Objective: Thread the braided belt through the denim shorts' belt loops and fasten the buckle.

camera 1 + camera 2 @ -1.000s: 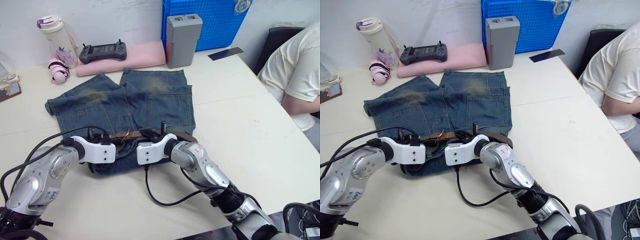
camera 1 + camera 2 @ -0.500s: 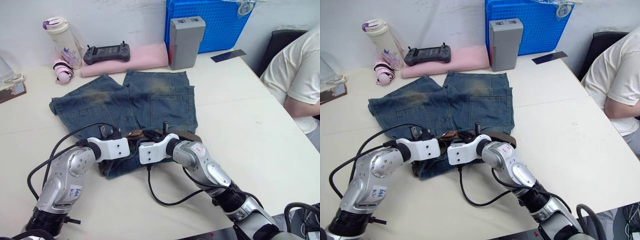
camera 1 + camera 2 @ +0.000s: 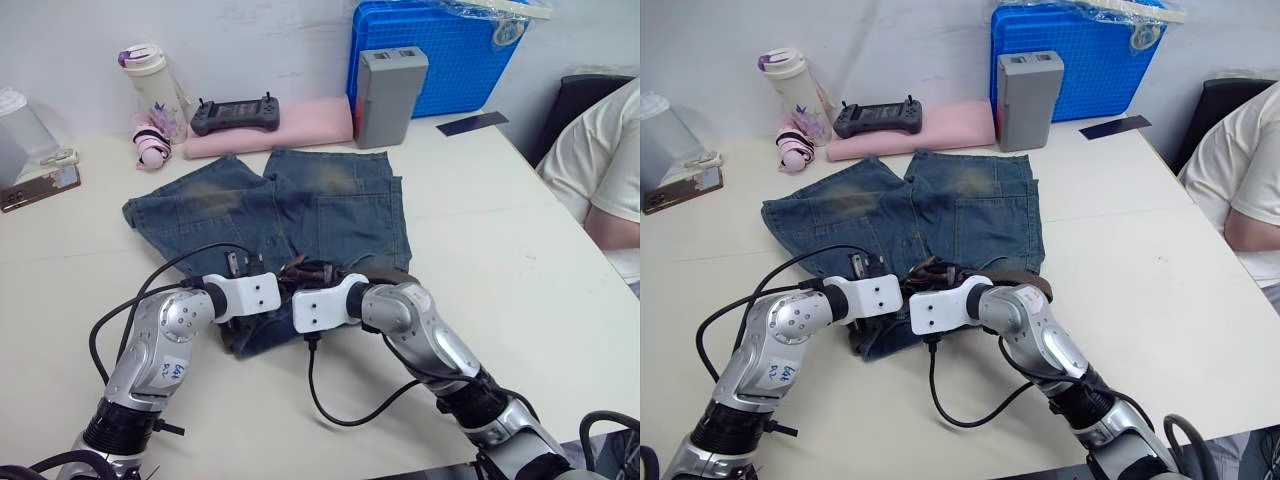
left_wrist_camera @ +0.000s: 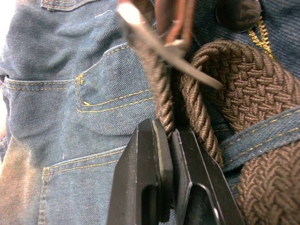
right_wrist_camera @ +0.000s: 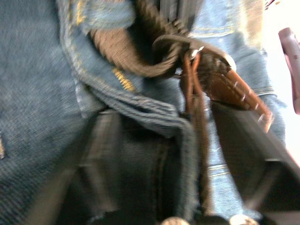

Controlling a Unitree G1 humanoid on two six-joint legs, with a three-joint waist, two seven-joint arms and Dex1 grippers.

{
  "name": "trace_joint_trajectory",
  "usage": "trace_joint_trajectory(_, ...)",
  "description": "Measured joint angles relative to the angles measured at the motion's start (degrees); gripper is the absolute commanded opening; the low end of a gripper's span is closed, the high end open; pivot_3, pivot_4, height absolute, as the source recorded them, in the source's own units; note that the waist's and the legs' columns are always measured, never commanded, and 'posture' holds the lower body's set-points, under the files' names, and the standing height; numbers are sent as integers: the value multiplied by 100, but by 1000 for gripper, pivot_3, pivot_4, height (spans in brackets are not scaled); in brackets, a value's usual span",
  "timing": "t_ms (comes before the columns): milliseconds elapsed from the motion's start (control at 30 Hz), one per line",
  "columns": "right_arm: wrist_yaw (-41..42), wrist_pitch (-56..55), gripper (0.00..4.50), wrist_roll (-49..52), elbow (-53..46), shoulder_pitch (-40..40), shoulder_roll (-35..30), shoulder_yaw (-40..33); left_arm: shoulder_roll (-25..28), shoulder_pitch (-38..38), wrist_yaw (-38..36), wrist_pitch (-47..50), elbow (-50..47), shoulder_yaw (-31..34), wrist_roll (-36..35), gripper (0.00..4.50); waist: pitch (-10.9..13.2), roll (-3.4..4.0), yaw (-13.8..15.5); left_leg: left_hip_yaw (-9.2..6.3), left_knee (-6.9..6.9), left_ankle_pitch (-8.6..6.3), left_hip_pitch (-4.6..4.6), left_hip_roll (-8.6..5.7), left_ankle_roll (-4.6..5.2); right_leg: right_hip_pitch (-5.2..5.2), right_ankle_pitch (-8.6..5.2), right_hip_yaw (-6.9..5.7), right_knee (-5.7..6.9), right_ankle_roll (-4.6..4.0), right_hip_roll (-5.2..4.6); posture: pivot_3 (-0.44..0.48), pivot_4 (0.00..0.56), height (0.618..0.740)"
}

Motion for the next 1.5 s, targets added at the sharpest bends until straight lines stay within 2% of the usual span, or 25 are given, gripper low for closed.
trace_joint_trajectory(133,606,834,4141,685,-697,181,-280,-499,-75,-17,51,6,72,-59,-2,0,1,9,18,-9,-11,-4,46,-2,8,57,1,-3,-26,3,-1,0,150,676)
trace_joint_trajectory(333,645,1675,4141,1413,-1064,-319,-227,-1124,-171,-40,84,27,90,-104,-3,0,-3,22,62,-20,-18,-5,60,-2,10,75,3,-8,-41,7,-1,0,150,676)
trace_joint_trajectory(500,78,1036,4141,1334,-710,-644,-392,-924,-218,-64,102,21,92,-147,-8,0,-4,23,146,-19,-18,-7,60,-3,13,77,4,-9,-48,7,-2,0,150,676)
trace_joint_trajectory(700,-504,-475,4141,771,60,-632,-1002,-248,-223,-79,102,66,90,-159,-14,0,-5,23,139,-15,-18,-8,59,-2,16,77,7,-6,-53,14,-1,0,150,676)
trace_joint_trajectory(833,-739,-844,4141,596,237,-658,-983,-178,-201,-80,102,89,88,-158,-13,0,-5,24,133,-14,-18,-8,59,-1,16,77,7,-5,-53,15,1,0,150,676)
trace_joint_trajectory(1200,-935,-1412,4141,158,754,-806,-776,125,-196,-88,106,113,61,-176,-13,0,-6,26,128,-14,-20,-8,60,1,16,75,7,-4,-53,15,5,0,150,676)
trace_joint_trajectory(1500,-923,-1488,4141,161,727,-696,-783,122,-185,-44,110,156,15,-209,-13,0,-6,26,143,-16,-24,-11,59,0,21,78,8,-5,-66,16,5,0,150,676)
